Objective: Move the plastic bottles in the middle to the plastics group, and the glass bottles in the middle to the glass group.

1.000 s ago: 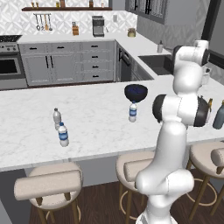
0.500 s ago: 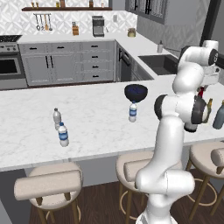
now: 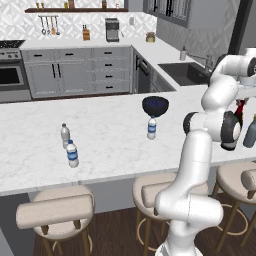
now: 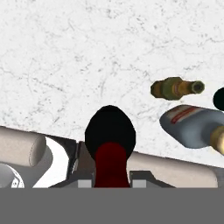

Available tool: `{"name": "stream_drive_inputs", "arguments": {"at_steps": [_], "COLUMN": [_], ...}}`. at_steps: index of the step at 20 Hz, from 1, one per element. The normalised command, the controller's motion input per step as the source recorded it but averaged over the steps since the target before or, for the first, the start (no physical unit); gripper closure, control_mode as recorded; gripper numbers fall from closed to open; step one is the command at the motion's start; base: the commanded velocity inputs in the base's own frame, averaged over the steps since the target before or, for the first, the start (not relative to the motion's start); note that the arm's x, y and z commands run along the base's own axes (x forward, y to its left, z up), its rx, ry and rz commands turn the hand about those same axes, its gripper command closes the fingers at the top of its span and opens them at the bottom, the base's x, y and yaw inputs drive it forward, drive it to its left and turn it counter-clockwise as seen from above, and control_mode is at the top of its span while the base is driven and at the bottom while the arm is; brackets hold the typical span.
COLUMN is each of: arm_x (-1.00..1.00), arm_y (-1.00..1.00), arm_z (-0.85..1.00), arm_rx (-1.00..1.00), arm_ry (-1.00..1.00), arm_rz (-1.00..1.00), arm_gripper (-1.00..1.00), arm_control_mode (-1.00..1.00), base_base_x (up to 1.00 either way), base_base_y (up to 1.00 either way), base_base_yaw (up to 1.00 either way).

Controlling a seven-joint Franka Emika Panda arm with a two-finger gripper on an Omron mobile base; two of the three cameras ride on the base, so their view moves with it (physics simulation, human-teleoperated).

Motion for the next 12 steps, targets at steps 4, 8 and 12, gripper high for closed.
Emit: {"name": "stream_drive_inputs", "arguments": {"at_steps": [4, 8, 12], "arm_x": [0.0, 0.0, 0.0], "arm_y": [-0.42, -0.13, 0.0], "arm_z": [0.0, -0.02, -0.11], "arm_rx": [0.0, 0.0, 0.0], "arm_ry": [0.0, 0.0, 0.0], "arm_rz": [0.0, 0.0, 0.0], "arm_gripper": [1.0, 1.0, 1.0], "arm_control_mode": [-1.0, -1.0, -1.0], "base_base_x": [0.0, 0.0, 0.0], "base_base_y": [0.0, 0.0, 0.0], "base_base_yaw": [0.0, 0.0, 0.0]}}
